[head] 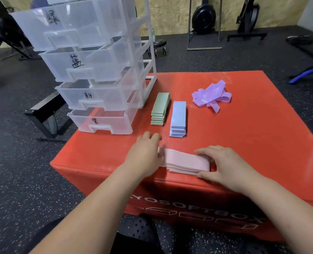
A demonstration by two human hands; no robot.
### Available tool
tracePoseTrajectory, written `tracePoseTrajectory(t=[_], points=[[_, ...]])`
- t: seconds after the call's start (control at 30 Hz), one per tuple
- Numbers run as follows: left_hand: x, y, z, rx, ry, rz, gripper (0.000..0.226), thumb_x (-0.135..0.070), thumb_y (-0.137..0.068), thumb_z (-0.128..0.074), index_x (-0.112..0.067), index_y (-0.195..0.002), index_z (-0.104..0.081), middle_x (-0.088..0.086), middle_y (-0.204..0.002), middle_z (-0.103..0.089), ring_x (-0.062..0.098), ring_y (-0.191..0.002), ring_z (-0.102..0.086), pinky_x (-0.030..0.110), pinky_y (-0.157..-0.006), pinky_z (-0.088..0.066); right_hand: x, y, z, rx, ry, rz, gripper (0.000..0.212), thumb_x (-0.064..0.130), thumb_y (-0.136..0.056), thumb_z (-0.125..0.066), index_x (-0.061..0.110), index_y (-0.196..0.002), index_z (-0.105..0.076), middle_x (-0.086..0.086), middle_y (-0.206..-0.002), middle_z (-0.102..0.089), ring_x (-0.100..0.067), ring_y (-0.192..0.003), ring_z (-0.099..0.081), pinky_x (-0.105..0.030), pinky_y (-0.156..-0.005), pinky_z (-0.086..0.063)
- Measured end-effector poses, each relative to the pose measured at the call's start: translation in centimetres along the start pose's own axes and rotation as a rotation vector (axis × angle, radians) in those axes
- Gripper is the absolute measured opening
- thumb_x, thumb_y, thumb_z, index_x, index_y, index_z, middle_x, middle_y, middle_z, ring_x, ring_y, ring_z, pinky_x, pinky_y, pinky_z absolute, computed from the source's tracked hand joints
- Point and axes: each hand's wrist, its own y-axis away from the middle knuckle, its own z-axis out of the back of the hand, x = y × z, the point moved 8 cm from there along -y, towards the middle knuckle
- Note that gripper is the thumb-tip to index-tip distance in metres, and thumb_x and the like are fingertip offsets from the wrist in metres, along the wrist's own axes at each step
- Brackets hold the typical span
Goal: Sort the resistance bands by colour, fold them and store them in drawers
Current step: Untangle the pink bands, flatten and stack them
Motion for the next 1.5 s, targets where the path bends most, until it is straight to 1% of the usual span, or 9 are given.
tracePoseTrajectory(t=[0.07, 0.2, 0.53, 0.7, 0.87, 1.0, 1.2, 1.37, 1.5], points=[[-1.8, 0.1, 0.3, -0.026, 0.031, -0.167, 0.054, -0.044, -0.09, -0.052, -0.022, -0.139, -0.056, 0.003, -0.133, -0.057, 0.03, -0.12, -0.055, 0.046, -0.099, -0.05, -0.2, 0.0, 0.1, 0.013, -0.005, -0.004, 0.07, 0.051, -0.075, -0.087, 0.028, -0.136, -0.064, 0.013, -0.124, -0.067, -0.01, -0.113, -0.062, -0.031, -0.103, -0.048], [-4.8, 1.0, -1.7, 0.17, 0.082, -0.435, 0.072, -0.052, -0.083, -0.076, -0.029, -0.146, -0.05, -0.005, -0.138, -0.061, 0.02, -0.128, -0.057, 0.043, -0.106, -0.047, -0.3, 0.0, 0.2, 0.029, -0.043, -0.007, 0.069, 0.057, -0.072, -0.082, 0.032, -0.133, -0.063, 0.016, -0.119, -0.065, -0.006, -0.107, -0.064, -0.034, -0.098, -0.053], [-5.4, 0.7, -2.0, 0.142, 0.089, -0.47, 0.079, -0.054, -0.079, -0.086, -0.032, -0.146, -0.051, -0.005, -0.13, -0.062, 0.019, -0.123, -0.055, 0.04, -0.1, -0.05, -1.5, 0.8, 1.2, -0.002, -0.04, -0.094, 0.067, 0.048, -0.064, -0.094, 0.039, -0.125, -0.067, 0.025, -0.11, -0.067, 0.001, -0.101, -0.061, -0.027, -0.095, -0.051], [-5.6, 0.5, -1.9, 0.131, 0.031, -0.468, 0.07, -0.056, -0.078, -0.084, -0.036, -0.138, -0.054, -0.009, -0.124, -0.066, 0.017, -0.119, -0.057, 0.044, -0.092, -0.053, -1.6, 1.1, 1.4, 0.015, 0.03, -0.109, 0.066, 0.053, -0.067, -0.091, 0.039, -0.126, -0.066, 0.019, -0.109, -0.068, -0.004, -0.101, -0.062, -0.03, -0.094, -0.051], [-5.8, 0.9, -1.9, 0.122, 0.066, -0.506, 0.071, -0.052, -0.082, -0.082, -0.031, -0.143, -0.053, -0.007, -0.128, -0.063, 0.017, -0.122, -0.056, 0.042, -0.097, -0.052, -1.4, 1.3, 1.1, 0.062, 0.18, -0.049, 0.068, 0.065, -0.074, -0.08, 0.038, -0.133, -0.061, 0.019, -0.122, -0.066, -0.01, -0.112, -0.061, -0.033, -0.097, -0.049], [-5.9, 1.0, -2.1, 0.133, 0.108, -0.513, 0.06, -0.046, -0.082, -0.083, -0.032, -0.136, -0.058, -0.007, -0.12, -0.064, 0.017, -0.114, -0.057, 0.043, -0.094, -0.051, -1.5, 1.4, 0.9, 0.104, 0.104, -0.088, 0.067, 0.076, -0.074, -0.069, 0.039, -0.13, -0.062, 0.022, -0.116, -0.062, -0.006, -0.108, -0.059, -0.032, -0.096, -0.049], [-6.0, 1.0, -2.0, 0.13, 0.107, -0.518, 0.052, -0.045, -0.083, -0.083, -0.033, -0.128, -0.062, -0.009, -0.115, -0.065, 0.017, -0.108, -0.057, 0.043, -0.089, -0.052, -2.1, 1.6, 0.9, 0.04, -0.018, -0.335, 0.048, 0.051, -0.089, -0.073, 0.035, -0.132, -0.062, 0.012, -0.102, -0.062, -0.011, -0.094, -0.062, -0.033, -0.093, -0.05], [-5.8, 1.0, -2.2, 0.126, 0.082, -0.504, 0.07, -0.05, -0.083, -0.082, -0.032, -0.144, -0.052, -0.008, -0.128, -0.064, 0.018, -0.119, -0.057, 0.043, -0.096, -0.051, -2.4, 1.5, 0.3, -0.027, -0.311, -0.532, 0.045, 0.021, -0.073, -0.086, 0.036, -0.11, -0.065, 0.006, -0.079, -0.07, -0.013, -0.068, -0.065, -0.038, -0.075, -0.056], [-6.0, 1.5, -2.1, 0.065, 0.095, -0.474, 0.09, -0.056, -0.083, -0.081, -0.031, -0.157, -0.038, -0.003, -0.138, -0.06, 0.021, -0.125, -0.054, 0.042, -0.102, -0.049, -0.7, 0.7, 0.9, -0.183, -0.661, -0.527, 0.049, -0.002, -0.07, -0.076, 0.031, -0.105, -0.068, 0.002, -0.072, -0.065, -0.015, -0.058, -0.057, -0.036, -0.061, -0.047]])
